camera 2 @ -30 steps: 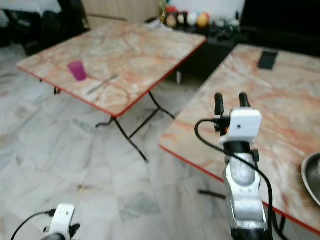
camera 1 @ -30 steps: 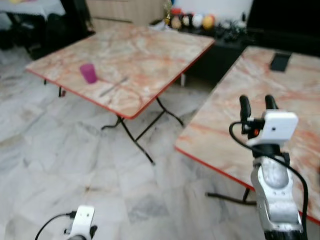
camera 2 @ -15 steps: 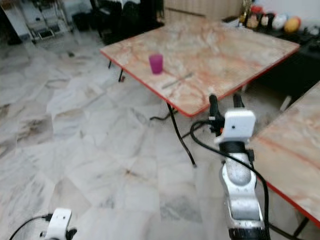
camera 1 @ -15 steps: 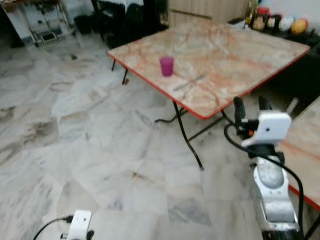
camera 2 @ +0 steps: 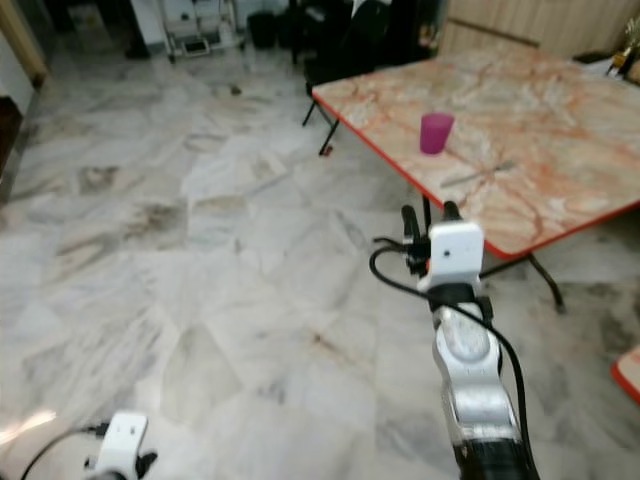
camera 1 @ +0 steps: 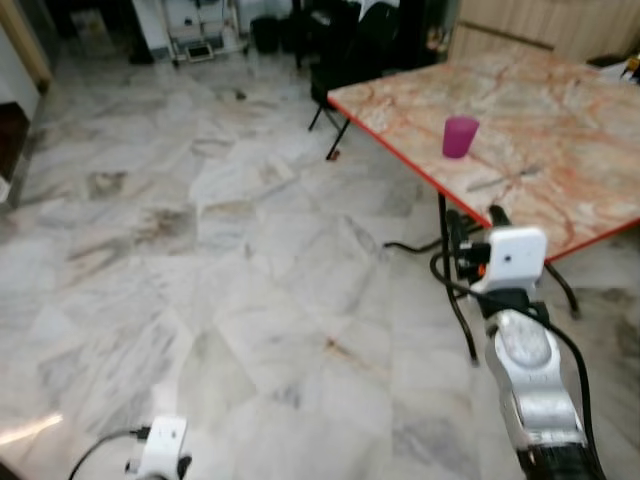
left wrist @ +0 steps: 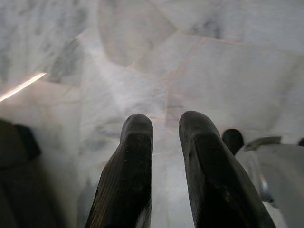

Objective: Setting the table

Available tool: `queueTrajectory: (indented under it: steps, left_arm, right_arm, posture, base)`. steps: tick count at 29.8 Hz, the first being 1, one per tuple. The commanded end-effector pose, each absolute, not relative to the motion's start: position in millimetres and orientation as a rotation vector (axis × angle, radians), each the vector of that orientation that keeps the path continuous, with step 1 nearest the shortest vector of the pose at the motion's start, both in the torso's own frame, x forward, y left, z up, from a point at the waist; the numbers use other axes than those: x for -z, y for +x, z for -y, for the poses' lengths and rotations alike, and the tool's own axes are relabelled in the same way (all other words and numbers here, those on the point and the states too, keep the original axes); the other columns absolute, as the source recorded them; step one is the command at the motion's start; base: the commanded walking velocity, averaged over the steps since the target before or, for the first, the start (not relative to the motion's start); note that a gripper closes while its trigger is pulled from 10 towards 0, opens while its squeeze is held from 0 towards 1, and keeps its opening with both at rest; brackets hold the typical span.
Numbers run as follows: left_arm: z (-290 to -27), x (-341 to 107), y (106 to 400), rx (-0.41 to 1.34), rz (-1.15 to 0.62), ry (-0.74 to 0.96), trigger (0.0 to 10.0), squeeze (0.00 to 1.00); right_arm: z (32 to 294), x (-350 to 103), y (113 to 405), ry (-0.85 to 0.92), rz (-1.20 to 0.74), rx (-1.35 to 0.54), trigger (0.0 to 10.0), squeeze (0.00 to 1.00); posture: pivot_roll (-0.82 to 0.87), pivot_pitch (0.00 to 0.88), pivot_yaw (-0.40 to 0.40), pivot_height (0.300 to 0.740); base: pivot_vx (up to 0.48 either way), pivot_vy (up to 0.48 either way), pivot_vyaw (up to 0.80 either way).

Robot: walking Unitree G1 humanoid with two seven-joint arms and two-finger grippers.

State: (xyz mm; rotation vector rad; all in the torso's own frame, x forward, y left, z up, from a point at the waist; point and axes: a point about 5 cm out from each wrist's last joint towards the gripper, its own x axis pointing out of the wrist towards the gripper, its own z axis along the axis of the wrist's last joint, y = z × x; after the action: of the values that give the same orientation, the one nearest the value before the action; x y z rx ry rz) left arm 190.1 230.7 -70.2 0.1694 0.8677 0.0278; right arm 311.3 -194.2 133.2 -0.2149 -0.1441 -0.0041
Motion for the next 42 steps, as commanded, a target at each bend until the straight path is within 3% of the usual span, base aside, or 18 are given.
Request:
queueTrajectory:
  steps: [1,7,8,9,13,14,16,19,26,37,42]
  left_arm:
    - [-229.6,69.9,191.4,-0.021,-0.865,0.172,10.0,0.00]
    - [-227.9,69.8,192.6,-0.026,-0.865,0.157,10.0,0.00]
    - [-227.3,69.8,193.2,-0.028,-0.866,0.147,10.0,0.00]
    - [-227.0,69.8,193.4,-0.028,-0.866,0.144,10.0,0.00]
    - [-226.5,69.9,193.4,-0.025,-0.869,0.142,10.0,0.00]
    - [-225.5,70.1,193.6,-0.022,-0.870,0.141,10.0,0.00]
    - [-225.0,70.1,193.7,-0.021,-0.870,0.141,10.0,0.00]
    - [-222.1,70.9,193.4,-0.006,-0.871,0.140,10.0,0.00]
    - [-225.1,72.5,190.0,-0.001,-0.901,0.173,10.0,0.00]
    - [-230.2,76.2,180.3,-0.023,-0.925,0.185,10.0,0.00]
    - [-231.7,76.5,178.8,-0.030,-0.928,0.185,10.0,0.00]
  right_arm:
    - [203.4,-114.2,312.3,-0.226,0.060,0.017,10.0,0.00]
    - [216.2,-56.5,300.4,-0.254,-0.177,0.047,10.0,0.00]
    - [226.2,-20.8,283.1,-0.272,-0.362,0.093,10.0,0.00]
    - [230.2,-7.9,274.1,-0.243,-0.426,0.114,10.0,0.00]
    - [234.8,16.5,253.3,-0.166,-0.546,0.144,10.0,0.00]
    - [234.2,36.8,231.6,-0.119,-0.642,0.150,10.0,0.00]
    - [233.8,43.3,223.7,-0.114,-0.674,0.152,10.0,0.00]
    - [232.1,70.4,183.4,-0.069,-0.823,0.170,10.0,0.00]
    - [228.0,81.2,164.2,-0.069,-0.872,0.185,10.0,0.00]
    - [213.6,75.9,180.1,-0.031,-0.803,0.104,10.0,0.00]
    - [211.6,74.6,184.5,-0.015,-0.797,0.109,10.0,0.00]
  posture:
    - [-0.03,0.000,0.026,0.724]
    - [-0.03,0.000,0.018,0.724]
    - [-0.03,0.000,0.018,0.724]
    - [-0.03,0.000,0.019,0.724]
    - [-0.03,0.000,0.020,0.724]
    - [-0.03,0.000,0.022,0.724]
    - [-0.03,0.000,0.022,0.724]
    - [-0.03,0.000,0.029,0.724]
    - [-0.04,0.000,0.030,0.724]
    - [-0.02,0.000,0.020,0.724]
    - [-0.02,0.000,0.020,0.724]
  base:
    - [0.000,0.000,0.00]
    - [0.000,0.000,0.00]
    - [0.000,0.000,0.00]
    - [0.000,0.000,0.00]
    - [0.000,0.000,0.00]
    - [0.000,0.000,0.00]
    - [0.000,0.000,0.00]
    - [0.000,0.000,0.00]
    - [0.125,0.000,0.00]
    - [0.337,0.071,0.62]
    - [0.327,0.258,0.00]
